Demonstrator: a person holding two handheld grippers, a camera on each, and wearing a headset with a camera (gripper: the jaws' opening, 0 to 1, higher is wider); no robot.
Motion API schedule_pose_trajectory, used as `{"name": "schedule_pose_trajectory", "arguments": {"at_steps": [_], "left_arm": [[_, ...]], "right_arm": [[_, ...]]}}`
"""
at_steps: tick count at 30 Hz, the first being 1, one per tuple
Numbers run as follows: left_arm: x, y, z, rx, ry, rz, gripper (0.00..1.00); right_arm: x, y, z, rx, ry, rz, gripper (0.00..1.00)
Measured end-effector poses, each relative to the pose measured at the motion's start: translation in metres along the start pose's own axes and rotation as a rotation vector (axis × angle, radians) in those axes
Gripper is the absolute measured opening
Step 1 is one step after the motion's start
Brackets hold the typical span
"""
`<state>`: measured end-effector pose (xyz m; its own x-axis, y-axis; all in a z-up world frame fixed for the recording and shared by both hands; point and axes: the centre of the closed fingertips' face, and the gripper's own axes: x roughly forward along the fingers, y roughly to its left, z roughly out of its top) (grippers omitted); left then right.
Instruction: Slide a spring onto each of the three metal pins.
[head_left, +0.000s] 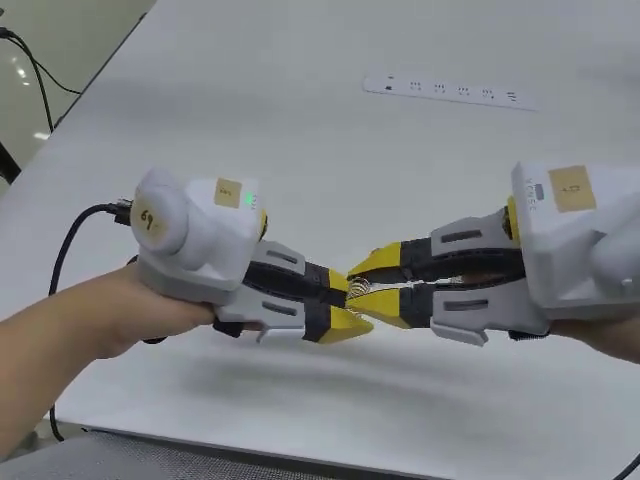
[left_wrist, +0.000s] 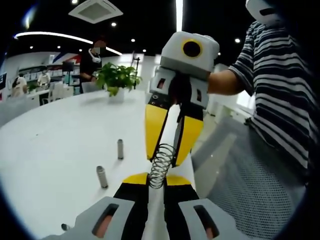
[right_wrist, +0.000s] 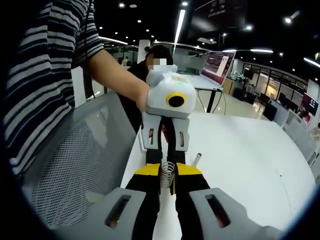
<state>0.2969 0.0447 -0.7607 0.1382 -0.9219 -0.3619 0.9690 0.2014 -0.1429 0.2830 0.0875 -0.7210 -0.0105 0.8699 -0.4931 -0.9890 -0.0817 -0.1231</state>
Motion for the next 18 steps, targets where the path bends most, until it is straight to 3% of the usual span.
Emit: {"name": "schedule_pose_trajectory", "arguments": {"at_steps": [18], "left_arm": [[-0.0037,0.0002,-0.0032,-0.026,0.013,0.008,0.04]], "right_arm": [[0.0019,-0.0020,-0.0009,0.007,-0.011,0.003,0.06]]}}
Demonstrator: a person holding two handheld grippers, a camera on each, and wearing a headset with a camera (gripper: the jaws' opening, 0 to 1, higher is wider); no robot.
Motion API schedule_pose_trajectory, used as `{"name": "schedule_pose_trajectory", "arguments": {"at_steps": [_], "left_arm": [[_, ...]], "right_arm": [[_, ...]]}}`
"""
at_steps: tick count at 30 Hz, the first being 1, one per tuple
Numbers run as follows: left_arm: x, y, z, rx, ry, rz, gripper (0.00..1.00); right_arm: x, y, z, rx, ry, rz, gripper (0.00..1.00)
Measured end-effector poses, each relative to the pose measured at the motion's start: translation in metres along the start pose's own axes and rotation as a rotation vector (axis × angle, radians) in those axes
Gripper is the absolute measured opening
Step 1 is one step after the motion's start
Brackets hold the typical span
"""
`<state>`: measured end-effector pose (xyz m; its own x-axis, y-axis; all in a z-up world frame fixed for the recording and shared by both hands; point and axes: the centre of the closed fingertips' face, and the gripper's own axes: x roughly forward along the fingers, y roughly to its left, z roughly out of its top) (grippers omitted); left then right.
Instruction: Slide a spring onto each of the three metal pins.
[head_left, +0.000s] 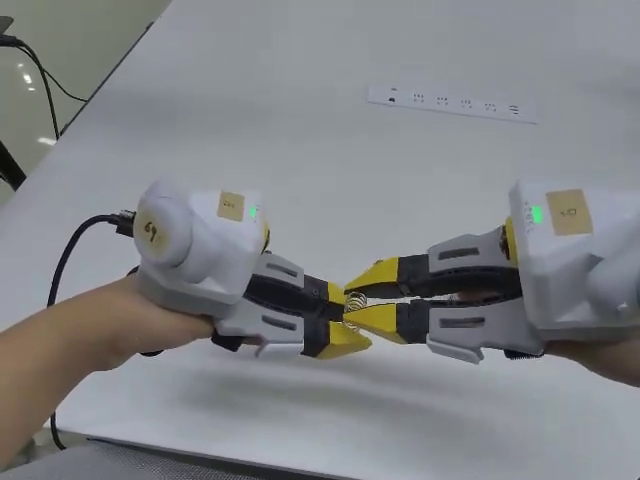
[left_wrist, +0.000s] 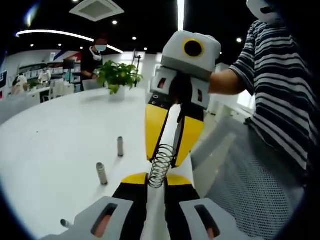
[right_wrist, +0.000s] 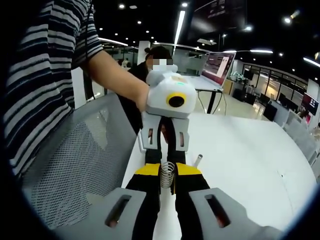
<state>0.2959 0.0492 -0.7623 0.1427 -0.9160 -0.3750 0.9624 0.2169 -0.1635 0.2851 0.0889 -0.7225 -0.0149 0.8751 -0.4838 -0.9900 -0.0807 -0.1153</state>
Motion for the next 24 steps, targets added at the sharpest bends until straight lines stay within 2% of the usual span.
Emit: {"name": "schedule_pose_trajectory", "arguments": {"at_steps": [10,24], "left_arm": [[-0.004,0.004,0.000,-0.032,-0.006,0.020,0.12],[-0.017,0.008,-0.005,-0.063,-0.011,0.058,0.18]], "right_arm": [[-0.001,-0.007,-0.001,0.004,0.002,-0.022,0.06],[0.000,-0.008,-0.003,0.005,0.008,-0.033,0.06]]}}
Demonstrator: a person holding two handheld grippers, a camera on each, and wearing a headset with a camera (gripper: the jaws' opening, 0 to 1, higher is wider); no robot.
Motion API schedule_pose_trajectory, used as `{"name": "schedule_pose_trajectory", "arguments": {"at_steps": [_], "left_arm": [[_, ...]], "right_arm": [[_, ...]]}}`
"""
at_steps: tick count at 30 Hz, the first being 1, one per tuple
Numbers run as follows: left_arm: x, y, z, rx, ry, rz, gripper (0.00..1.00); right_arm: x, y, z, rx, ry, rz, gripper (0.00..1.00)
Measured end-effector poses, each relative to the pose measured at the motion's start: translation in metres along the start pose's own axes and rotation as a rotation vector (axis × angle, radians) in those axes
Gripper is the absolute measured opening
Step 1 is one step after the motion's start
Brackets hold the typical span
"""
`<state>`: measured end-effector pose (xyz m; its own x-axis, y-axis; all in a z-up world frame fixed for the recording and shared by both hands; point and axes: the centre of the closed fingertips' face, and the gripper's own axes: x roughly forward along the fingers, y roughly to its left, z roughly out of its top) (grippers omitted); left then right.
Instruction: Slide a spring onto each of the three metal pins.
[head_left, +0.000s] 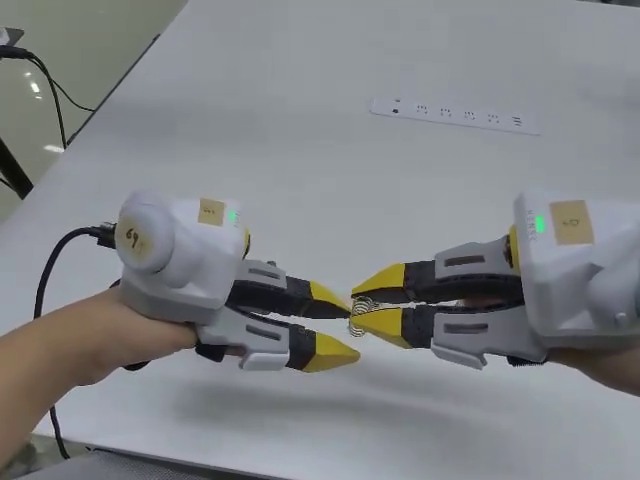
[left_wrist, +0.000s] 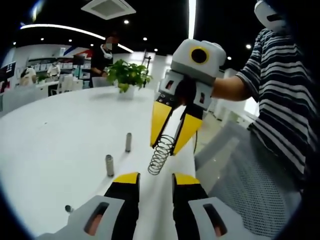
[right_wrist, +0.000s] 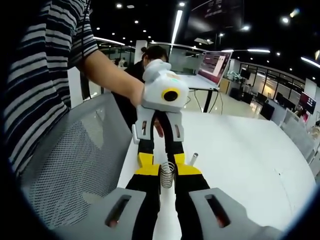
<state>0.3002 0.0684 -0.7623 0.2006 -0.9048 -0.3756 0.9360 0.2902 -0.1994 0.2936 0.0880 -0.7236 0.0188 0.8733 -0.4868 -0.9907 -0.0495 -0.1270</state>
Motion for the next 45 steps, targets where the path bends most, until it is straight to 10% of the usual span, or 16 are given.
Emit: {"name": "schedule_pose_trajectory", "arguments": {"at_steps": [13,45], "left_arm": [[-0.020,0.009,-0.004,-0.025,-0.012,0.051,0.23],[-0.090,0.046,-0.026,-0.118,-0.065,0.282,0.75]], "right_arm": [[-0.003,-0.009,-0.006,0.014,0.011,-0.033,0.06],[-0.005,-0.017,-0.022,0.044,0.027,-0.077,0.06]]}}
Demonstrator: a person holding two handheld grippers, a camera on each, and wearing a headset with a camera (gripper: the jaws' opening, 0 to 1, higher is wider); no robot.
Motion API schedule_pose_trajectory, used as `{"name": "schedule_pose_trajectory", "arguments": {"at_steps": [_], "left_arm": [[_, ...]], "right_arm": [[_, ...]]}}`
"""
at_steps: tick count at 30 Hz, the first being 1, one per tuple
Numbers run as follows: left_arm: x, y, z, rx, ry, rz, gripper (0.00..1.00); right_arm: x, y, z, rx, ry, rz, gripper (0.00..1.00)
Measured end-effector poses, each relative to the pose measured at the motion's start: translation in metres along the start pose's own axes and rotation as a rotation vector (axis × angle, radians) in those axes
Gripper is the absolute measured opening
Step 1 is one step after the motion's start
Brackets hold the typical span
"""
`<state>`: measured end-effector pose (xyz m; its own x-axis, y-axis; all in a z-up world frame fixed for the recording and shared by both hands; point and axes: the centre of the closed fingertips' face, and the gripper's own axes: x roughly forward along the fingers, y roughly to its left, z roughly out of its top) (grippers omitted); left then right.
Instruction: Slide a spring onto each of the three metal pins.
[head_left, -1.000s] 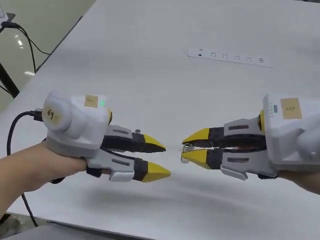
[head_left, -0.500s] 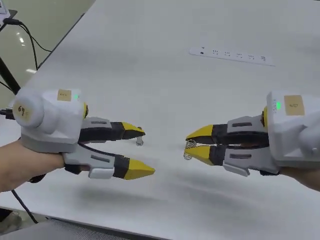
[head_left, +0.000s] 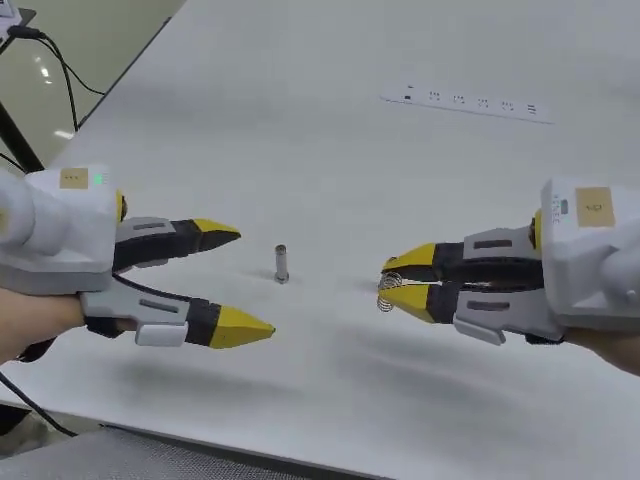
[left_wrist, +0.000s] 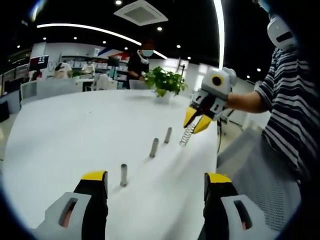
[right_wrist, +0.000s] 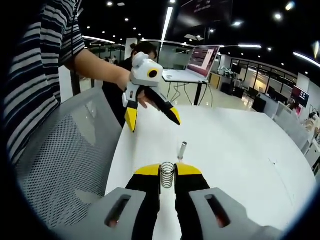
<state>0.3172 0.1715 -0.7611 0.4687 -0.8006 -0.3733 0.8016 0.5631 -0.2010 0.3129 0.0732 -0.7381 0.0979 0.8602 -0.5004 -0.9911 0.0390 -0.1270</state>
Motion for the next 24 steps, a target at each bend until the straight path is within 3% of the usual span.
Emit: {"name": "schedule_pose_trajectory", "arguments": {"at_steps": [11,17,24], "left_arm": [[-0.010,0.013,-0.002,-0.022,-0.029,0.069,0.98],[-0.016,0.017,-0.004,-0.026,-0.035,0.095,0.98],[-0.019,0.020,-0.003,-0.031,-0.044,0.107,0.98]], "right_arm": [[0.002,0.000,-0.009,0.016,0.008,-0.013,0.07],[0.007,-0.004,-0.015,0.030,0.013,-0.028,0.07],[0.025,-0.013,-0.001,0.038,-0.017,-0.039,0.07]]}}
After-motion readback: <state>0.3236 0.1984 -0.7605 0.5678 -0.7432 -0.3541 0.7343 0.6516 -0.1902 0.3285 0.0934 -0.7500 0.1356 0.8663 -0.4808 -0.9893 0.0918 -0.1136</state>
